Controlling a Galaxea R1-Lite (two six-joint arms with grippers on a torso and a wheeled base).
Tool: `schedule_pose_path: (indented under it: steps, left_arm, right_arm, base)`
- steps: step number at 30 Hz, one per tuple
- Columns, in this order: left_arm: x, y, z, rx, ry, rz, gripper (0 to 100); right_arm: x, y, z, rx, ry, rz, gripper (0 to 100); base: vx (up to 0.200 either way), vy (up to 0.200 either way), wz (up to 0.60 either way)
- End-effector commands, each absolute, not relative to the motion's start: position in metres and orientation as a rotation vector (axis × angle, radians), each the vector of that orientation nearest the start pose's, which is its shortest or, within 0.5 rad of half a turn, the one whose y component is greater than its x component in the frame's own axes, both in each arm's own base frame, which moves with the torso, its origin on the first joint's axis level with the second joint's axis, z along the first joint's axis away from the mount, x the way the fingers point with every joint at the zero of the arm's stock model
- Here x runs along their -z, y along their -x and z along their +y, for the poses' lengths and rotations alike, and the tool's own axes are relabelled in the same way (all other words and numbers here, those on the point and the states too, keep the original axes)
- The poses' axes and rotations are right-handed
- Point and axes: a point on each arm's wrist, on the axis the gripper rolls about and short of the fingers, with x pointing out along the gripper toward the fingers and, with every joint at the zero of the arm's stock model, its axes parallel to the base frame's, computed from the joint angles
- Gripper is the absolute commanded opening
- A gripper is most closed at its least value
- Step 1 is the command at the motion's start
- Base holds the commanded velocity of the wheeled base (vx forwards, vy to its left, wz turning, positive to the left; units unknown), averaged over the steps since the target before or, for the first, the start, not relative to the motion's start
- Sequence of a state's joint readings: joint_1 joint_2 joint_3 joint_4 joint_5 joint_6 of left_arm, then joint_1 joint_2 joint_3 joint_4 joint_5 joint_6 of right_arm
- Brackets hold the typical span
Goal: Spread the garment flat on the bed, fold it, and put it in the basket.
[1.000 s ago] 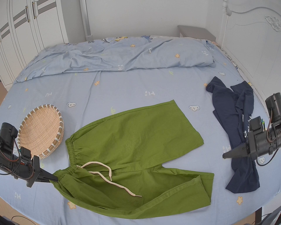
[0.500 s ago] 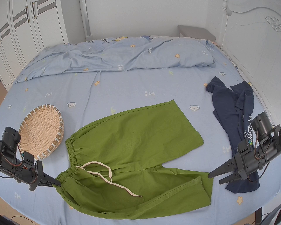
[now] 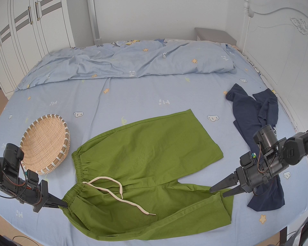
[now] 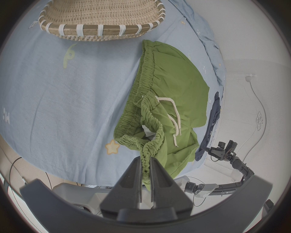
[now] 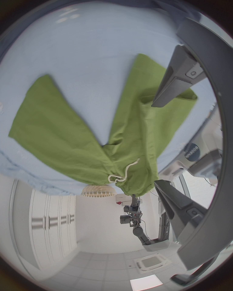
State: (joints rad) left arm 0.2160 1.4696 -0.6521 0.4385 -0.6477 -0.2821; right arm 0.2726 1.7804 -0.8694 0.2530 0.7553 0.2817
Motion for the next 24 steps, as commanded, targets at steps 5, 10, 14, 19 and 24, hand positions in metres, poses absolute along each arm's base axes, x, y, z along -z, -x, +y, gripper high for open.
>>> schedule_pose_path:
  steps: [5, 10, 14, 19, 24]
  left_arm:
    - [-0.125, -0.173, 0.024, 0.220, 0.764, 1.192, 0]
    - [-0.126, -0.175, 0.025, 0.221, 0.761, 1.183, 0]
    - [-0.126, -0.179, 0.026, 0.223, 0.754, 1.158, 0]
    - [-0.127, -0.181, 0.026, 0.227, 0.751, 1.152, 0]
    - [-0.127, -0.180, 0.026, 0.228, 0.750, 1.152, 0]
  right_arm:
    - [-0.087, -0.235, 0.073, -0.804, -0.445, 1.081, 100]
    - [-0.079, -0.225, 0.071, -0.851, -0.401, 0.937, 100]
    - [-0.075, -0.219, 0.069, -0.868, -0.385, 0.865, 100]
    - [-0.069, -0.213, 0.070, -0.873, -0.378, 0.883, 100]
    - [-0.064, -0.210, 0.072, -0.884, -0.373, 0.890, 100]
  base:
    - [0.000, 0.000, 0.00]
    - [0.000, 0.000, 0.00]
    - [0.000, 0.000, 0.00]
    - [0.000, 0.000, 0.00]
    - [0.000, 0.000, 0.00]
